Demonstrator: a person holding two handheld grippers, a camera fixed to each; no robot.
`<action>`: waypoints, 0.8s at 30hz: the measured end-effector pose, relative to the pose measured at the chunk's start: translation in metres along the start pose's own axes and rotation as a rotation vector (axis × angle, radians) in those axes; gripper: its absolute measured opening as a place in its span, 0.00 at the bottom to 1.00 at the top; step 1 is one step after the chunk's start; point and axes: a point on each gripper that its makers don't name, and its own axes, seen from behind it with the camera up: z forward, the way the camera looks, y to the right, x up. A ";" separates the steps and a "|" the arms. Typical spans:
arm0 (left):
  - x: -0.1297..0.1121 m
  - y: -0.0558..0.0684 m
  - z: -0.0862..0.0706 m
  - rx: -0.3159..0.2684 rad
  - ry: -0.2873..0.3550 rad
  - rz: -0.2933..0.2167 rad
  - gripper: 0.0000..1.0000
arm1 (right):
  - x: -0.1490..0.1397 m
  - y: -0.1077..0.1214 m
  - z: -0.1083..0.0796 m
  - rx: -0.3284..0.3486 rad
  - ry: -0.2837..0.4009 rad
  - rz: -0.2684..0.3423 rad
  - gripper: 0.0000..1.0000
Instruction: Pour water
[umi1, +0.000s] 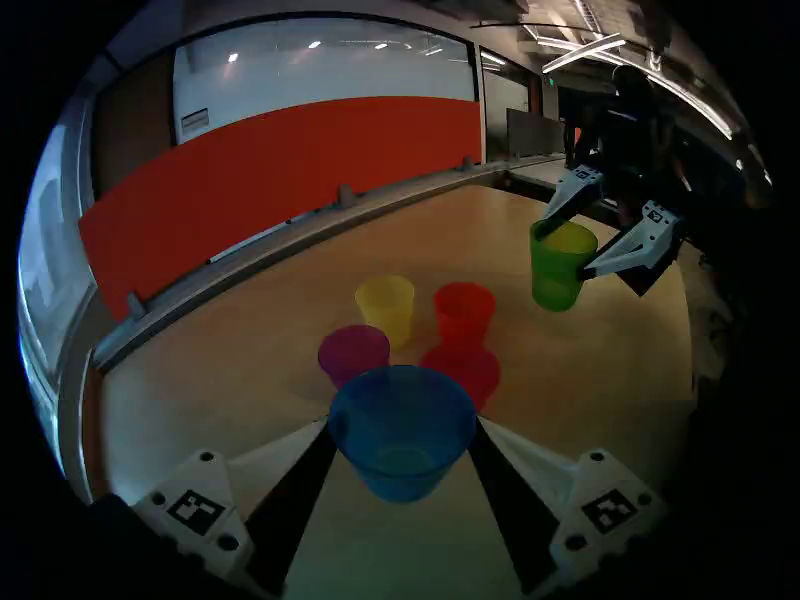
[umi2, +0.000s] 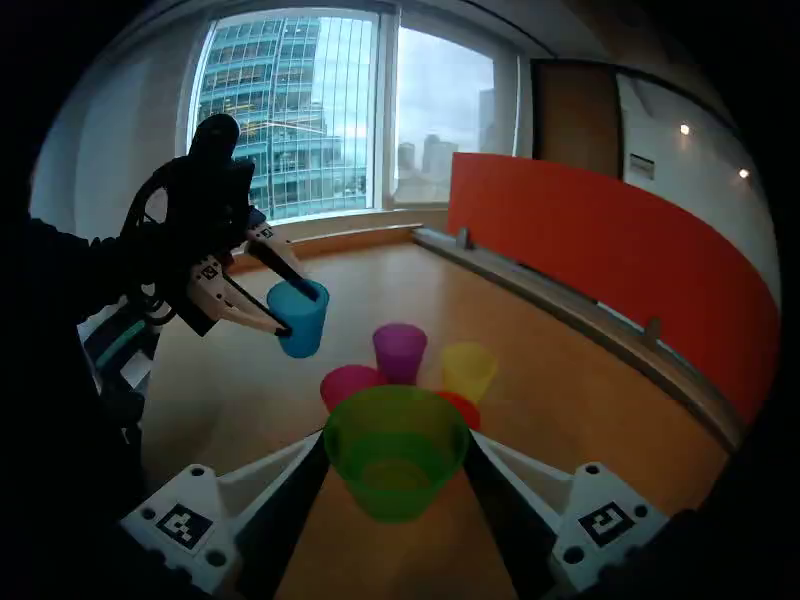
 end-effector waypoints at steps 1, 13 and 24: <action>-0.002 0.001 0.001 -0.003 -0.006 0.000 0.88 | -0.002 0.000 0.001 0.004 -0.005 0.002 0.92; -0.027 0.005 0.017 -0.038 -0.076 0.003 0.88 | -0.028 -0.004 0.014 0.025 -0.062 0.013 0.92; -0.049 0.010 0.033 -0.059 -0.131 0.009 0.88 | -0.049 -0.004 0.023 0.026 -0.091 0.032 0.92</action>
